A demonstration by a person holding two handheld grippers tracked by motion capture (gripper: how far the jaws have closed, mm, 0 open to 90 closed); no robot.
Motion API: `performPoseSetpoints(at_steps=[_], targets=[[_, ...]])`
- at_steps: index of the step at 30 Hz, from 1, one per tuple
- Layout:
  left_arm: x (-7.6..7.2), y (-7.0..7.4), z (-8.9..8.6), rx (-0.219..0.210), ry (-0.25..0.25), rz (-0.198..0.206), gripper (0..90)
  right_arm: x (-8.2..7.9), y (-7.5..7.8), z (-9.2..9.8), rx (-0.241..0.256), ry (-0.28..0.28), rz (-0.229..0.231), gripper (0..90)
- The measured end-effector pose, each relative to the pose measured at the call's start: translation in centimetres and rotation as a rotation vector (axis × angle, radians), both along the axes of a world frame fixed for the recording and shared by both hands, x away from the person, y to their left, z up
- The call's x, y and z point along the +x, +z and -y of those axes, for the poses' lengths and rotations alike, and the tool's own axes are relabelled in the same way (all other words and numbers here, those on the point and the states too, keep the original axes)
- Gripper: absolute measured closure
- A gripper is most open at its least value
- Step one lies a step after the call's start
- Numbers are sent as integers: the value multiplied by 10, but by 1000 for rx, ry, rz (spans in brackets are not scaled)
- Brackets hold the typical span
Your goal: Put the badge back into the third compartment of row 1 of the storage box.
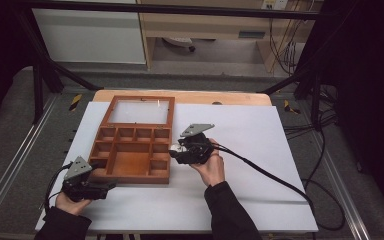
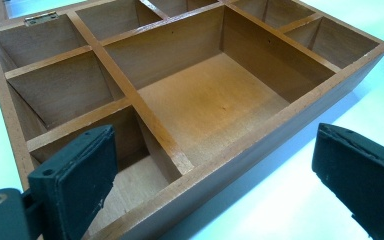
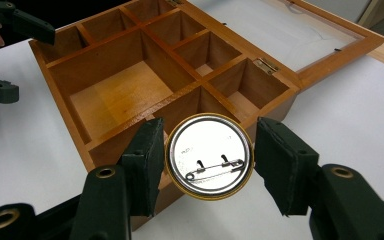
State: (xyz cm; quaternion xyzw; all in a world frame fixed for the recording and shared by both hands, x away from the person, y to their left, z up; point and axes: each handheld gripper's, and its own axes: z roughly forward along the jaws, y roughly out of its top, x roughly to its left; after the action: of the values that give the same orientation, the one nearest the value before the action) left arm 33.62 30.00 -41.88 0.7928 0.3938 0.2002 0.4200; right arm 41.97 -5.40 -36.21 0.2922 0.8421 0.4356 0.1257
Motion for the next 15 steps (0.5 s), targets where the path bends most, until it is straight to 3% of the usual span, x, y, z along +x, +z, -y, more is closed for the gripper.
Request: performPoseSetpoints(at_steps=[15], targets=[[0, 0, 0, -2, 0, 0, 41, 13, 2, -23, 9, 0, -5, 471]])
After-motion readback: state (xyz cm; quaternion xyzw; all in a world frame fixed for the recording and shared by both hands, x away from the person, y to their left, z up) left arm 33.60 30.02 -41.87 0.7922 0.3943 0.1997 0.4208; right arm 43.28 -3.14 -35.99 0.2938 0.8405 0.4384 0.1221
